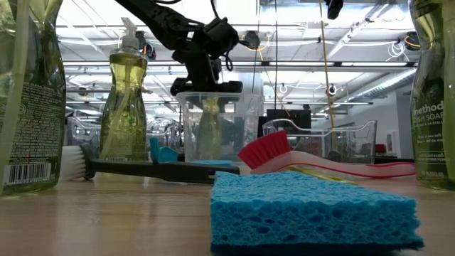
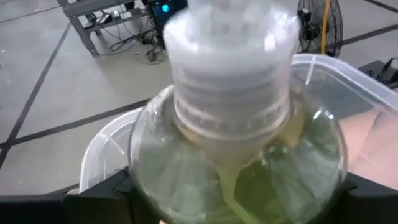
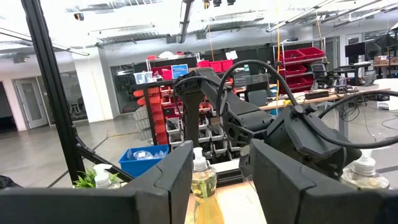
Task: Pick & Place Kitchen Sink Supplies
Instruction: Put the yellow dish soap into the white bin
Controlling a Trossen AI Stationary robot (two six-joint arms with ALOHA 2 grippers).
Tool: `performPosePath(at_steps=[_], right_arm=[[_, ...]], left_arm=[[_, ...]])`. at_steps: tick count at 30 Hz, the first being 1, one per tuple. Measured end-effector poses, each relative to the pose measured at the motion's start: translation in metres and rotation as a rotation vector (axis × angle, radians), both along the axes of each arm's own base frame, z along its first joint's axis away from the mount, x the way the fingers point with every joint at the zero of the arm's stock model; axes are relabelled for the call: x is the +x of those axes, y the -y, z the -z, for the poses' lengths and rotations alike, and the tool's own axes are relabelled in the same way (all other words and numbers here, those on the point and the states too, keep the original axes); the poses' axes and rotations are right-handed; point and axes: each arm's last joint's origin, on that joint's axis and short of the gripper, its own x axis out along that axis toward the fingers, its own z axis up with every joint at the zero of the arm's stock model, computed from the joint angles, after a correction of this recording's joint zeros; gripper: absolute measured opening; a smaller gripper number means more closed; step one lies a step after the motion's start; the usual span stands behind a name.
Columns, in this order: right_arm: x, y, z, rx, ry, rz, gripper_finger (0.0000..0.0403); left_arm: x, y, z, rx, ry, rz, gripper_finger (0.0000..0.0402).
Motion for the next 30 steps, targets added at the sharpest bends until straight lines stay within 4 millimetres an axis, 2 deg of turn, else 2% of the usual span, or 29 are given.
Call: performPosePath(at_steps=[12,30], right_arm=[[0.000,-0.001,0.000,-0.006,0.000,-0.026,0.0144],[0.000,-0.001,0.000,-0.007,0.000,-0.025,0.0144]], left_arm=[[0.004,0.002,-0.006,0.053,-0.087,0.055,0.0333],[0.004,0.011,-0.017,0.213,-0.296,-0.014,0.0335]])
